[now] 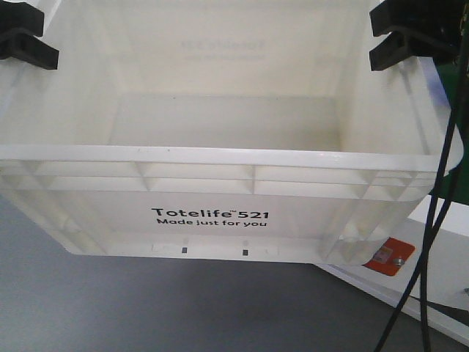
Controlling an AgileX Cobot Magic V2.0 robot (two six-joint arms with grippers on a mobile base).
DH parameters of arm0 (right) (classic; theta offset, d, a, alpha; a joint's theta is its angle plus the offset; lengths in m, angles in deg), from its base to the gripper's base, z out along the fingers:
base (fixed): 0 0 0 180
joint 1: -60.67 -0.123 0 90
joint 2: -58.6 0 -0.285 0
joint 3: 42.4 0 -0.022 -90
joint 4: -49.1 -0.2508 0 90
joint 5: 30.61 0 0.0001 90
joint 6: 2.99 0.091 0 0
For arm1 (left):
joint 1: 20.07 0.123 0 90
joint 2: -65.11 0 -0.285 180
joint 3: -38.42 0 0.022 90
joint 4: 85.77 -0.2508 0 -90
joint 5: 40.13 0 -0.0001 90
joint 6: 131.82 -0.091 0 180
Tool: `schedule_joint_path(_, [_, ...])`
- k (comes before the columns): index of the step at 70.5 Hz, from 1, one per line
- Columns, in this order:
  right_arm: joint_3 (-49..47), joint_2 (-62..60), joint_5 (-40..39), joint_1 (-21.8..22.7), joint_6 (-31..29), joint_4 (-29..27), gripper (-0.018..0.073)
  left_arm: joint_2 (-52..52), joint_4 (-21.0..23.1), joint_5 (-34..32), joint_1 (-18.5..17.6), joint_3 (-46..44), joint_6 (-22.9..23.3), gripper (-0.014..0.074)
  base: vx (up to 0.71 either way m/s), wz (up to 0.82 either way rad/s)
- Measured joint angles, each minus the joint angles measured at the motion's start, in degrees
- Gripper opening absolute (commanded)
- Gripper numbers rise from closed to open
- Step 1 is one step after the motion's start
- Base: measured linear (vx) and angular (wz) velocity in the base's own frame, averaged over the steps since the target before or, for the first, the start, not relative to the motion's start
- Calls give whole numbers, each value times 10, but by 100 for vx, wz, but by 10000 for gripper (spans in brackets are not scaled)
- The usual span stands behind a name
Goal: Place moving items into box and shelve
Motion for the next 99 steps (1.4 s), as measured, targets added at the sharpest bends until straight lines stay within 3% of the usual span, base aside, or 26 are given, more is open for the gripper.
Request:
schedule_joint_path(43, [0,0,0,1,0,0,-12,0,2,-1,0,0,1,-17,-10,50])
schedule_joint_path(99, [0,0,0,1,-1,0,-12,0,2,-1,0,0,1,-17,0,74])
